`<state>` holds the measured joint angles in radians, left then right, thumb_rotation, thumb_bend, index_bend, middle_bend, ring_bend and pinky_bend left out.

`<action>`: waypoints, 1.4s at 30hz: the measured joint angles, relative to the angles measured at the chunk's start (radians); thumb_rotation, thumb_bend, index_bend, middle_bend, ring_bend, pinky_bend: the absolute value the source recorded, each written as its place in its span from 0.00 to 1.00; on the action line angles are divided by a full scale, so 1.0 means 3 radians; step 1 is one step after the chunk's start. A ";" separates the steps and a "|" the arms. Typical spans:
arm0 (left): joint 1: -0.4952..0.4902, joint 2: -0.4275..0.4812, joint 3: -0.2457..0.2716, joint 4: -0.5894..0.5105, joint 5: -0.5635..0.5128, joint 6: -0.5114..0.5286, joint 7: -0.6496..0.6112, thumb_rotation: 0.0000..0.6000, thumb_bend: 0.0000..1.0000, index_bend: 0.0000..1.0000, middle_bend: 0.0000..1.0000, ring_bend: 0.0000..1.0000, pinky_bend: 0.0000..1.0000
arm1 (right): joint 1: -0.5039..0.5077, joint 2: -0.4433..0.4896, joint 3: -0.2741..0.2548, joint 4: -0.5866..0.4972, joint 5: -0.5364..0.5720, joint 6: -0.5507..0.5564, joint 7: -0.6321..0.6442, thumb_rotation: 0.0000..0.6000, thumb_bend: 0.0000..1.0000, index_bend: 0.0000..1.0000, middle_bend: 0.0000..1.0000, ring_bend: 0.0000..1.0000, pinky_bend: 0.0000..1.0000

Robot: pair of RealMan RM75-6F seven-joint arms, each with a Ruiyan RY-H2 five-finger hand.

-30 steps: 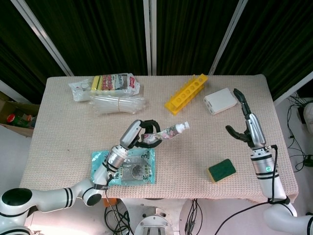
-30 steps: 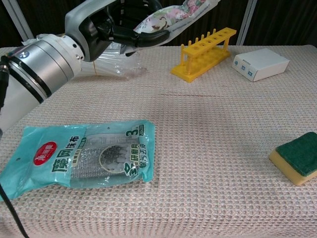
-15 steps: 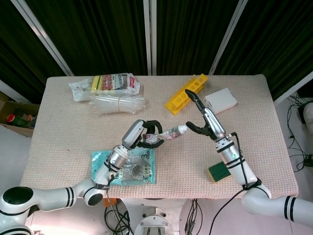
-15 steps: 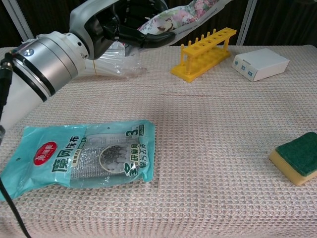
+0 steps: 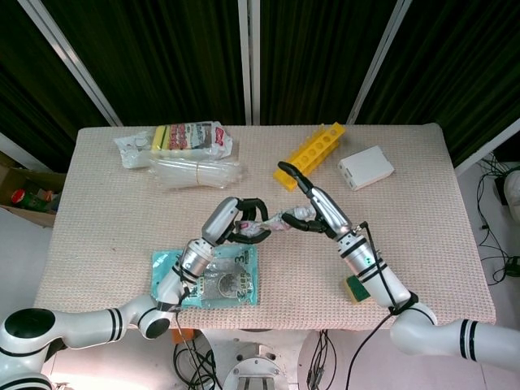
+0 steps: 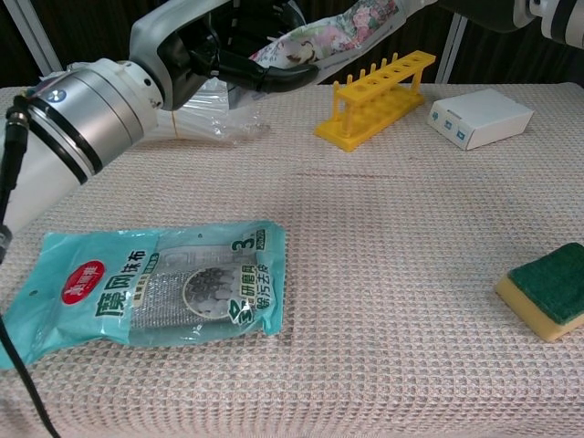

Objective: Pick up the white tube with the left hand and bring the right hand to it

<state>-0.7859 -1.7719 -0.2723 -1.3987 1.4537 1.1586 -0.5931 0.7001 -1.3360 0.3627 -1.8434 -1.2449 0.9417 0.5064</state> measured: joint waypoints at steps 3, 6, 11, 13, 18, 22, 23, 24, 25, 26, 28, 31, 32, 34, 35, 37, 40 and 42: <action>0.0000 0.0003 0.0005 0.0007 -0.0013 -0.0008 0.0012 1.00 0.44 0.78 0.88 0.73 0.82 | 0.0046 -0.0028 -0.0006 0.0003 0.0071 -0.0033 -0.0084 0.24 0.00 0.00 0.00 0.00 0.00; 0.0002 0.0004 0.0010 0.0014 -0.0024 -0.0011 0.0048 1.00 0.44 0.78 0.88 0.73 0.82 | 0.0078 -0.0047 -0.0009 0.0007 0.0123 -0.0050 -0.0167 0.24 0.00 0.00 0.00 0.00 0.00; 0.0008 0.0017 0.0012 -0.0008 -0.0056 -0.0019 0.0119 1.00 0.44 0.78 0.88 0.73 0.82 | 0.0125 -0.0087 -0.0014 0.0004 0.0234 -0.0044 -0.0359 0.24 0.00 0.00 0.00 0.00 0.00; 0.0008 0.0025 0.0007 -0.0025 -0.0074 -0.0030 0.0141 1.00 0.44 0.78 0.88 0.73 0.82 | 0.0141 -0.0110 -0.0017 0.0002 0.0269 -0.0042 -0.0408 0.24 0.00 0.00 0.00 0.00 0.00; 0.0009 0.0052 -0.0007 -0.0086 -0.0108 -0.0047 0.0198 1.00 0.44 0.78 0.88 0.73 0.82 | 0.0177 -0.0220 -0.0020 0.0039 0.0314 0.0005 -0.0505 0.24 0.00 0.00 0.00 0.00 0.00; 0.0020 0.0080 -0.0032 -0.0163 -0.0179 -0.0060 0.0264 1.00 0.44 0.78 0.88 0.73 0.82 | 0.0207 -0.0339 -0.0009 0.0096 0.0328 0.0069 -0.0570 0.24 0.00 0.00 0.00 0.00 0.00; 0.0023 0.0086 -0.0041 -0.0182 -0.0198 -0.0064 0.0275 1.00 0.44 0.78 0.88 0.73 0.82 | 0.0217 -0.0378 -0.0008 0.0117 0.0331 0.0085 -0.0595 0.24 0.00 0.00 0.00 0.00 0.00; 0.0026 0.0093 -0.0049 -0.0201 -0.0215 -0.0069 0.0286 1.00 0.45 0.78 0.88 0.73 0.82 | 0.0225 -0.0408 -0.0007 0.0130 0.0334 0.0094 -0.0608 0.24 0.00 0.00 0.00 0.00 0.00; 0.0028 0.0103 -0.0059 -0.0225 -0.0232 -0.0076 0.0296 1.00 0.45 0.78 0.88 0.73 0.82 | 0.0233 -0.0438 -0.0006 0.0143 0.0338 0.0102 -0.0617 0.23 0.00 0.00 0.00 0.00 0.00; 0.0030 0.0109 -0.0065 -0.0240 -0.0241 -0.0080 0.0302 1.00 0.45 0.78 0.88 0.73 0.82 | 0.0243 -0.0477 -0.0005 0.0160 0.0344 0.0110 -0.0623 0.23 0.00 0.00 0.00 0.00 0.00; 0.0032 0.0118 -0.0073 -0.0265 -0.0253 -0.0090 0.0305 1.00 0.45 0.78 0.88 0.73 0.82 | 0.0258 -0.0533 -0.0001 0.0190 0.0353 0.0120 -0.0629 0.23 0.00 0.00 0.00 0.00 0.00; 0.0035 0.0129 -0.0072 -0.0290 -0.0249 -0.0099 0.0282 1.00 0.45 0.78 0.88 0.74 0.82 | 0.0277 -0.0618 0.0008 0.0246 0.0366 0.0137 -0.0625 0.23 0.00 0.00 0.00 0.00 0.00; 0.0036 0.0131 -0.0071 -0.0295 -0.0247 -0.0099 0.0275 1.00 0.45 0.78 0.88 0.74 0.82 | 0.0284 -0.0650 0.0013 0.0271 0.0367 0.0144 -0.0620 0.23 0.00 0.00 0.00 0.00 0.00; 0.0039 0.0139 -0.0071 -0.0307 -0.0242 -0.0101 0.0245 1.00 0.45 0.78 0.88 0.74 0.82 | 0.0292 -0.0696 0.0018 0.0311 0.0364 0.0158 -0.0615 0.23 0.00 0.00 0.00 0.00 0.00; 0.0040 0.0144 -0.0072 -0.0313 -0.0240 -0.0104 0.0227 1.00 0.45 0.78 0.88 0.74 0.82 | 0.0297 -0.0721 0.0019 0.0333 0.0360 0.0164 -0.0615 0.23 0.00 0.00 0.00 0.00 0.00; 0.0044 0.0159 -0.0074 -0.0332 -0.0235 -0.0108 0.0170 1.00 0.45 0.78 0.88 0.74 0.82 | 0.0306 -0.0745 0.0020 0.0356 0.0352 0.0164 -0.0618 0.23 0.00 0.00 0.00 0.00 0.00; 0.0052 0.0190 -0.0078 -0.0374 -0.0216 -0.0108 0.0083 1.00 0.45 0.78 0.88 0.74 0.82 | 0.0310 -0.0773 0.0024 0.0370 0.0346 0.0163 -0.0610 0.23 0.00 0.00 0.00 0.00 0.00; 0.0057 0.0207 -0.0079 -0.0399 -0.0202 -0.0107 0.0047 1.00 0.45 0.78 0.88 0.74 0.82 | 0.0307 -0.0791 0.0027 0.0376 0.0333 0.0175 -0.0598 0.23 0.00 0.00 0.00 0.00 0.00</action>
<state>-0.7687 -1.7098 -0.2960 -1.5185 1.3932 1.1266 -0.5790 0.7923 -1.5732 0.3707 -1.7305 -1.1450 0.9941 0.3269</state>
